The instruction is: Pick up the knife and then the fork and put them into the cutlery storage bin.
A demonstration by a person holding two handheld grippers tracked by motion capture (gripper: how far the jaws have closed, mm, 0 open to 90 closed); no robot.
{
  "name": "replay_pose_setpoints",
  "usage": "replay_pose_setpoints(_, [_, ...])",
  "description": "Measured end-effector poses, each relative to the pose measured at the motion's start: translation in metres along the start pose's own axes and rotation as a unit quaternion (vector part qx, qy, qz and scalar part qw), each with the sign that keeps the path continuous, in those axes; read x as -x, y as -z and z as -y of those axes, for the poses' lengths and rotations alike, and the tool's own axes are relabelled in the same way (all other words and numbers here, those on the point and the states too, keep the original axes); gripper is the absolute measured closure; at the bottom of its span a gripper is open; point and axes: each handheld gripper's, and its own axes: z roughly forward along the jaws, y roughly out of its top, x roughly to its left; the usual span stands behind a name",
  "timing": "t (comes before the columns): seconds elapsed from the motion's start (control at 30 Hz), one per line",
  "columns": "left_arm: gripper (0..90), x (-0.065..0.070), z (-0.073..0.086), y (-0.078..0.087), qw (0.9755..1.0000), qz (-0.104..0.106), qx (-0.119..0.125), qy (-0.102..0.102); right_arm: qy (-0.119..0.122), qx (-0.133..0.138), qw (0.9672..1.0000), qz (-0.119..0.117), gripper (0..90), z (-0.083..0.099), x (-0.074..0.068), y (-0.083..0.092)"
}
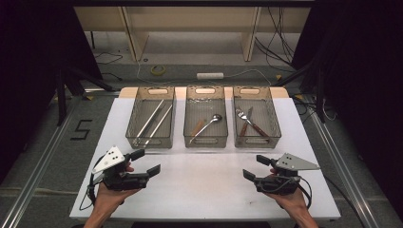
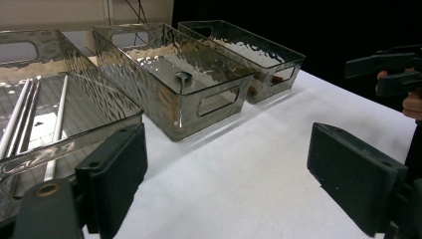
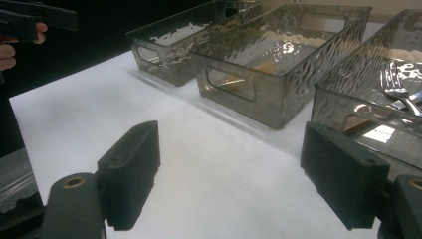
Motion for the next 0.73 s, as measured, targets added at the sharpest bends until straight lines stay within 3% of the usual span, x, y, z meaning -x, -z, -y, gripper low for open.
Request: replay_pose_setpoints(0.73, [15.5, 0.0003, 0.0, -0.0007, 1.0, 0.0, -0.001, 0.0, 0.004, 0.0, 1.0, 0.003, 23.7, -0.0007, 0.0003, -0.0001])
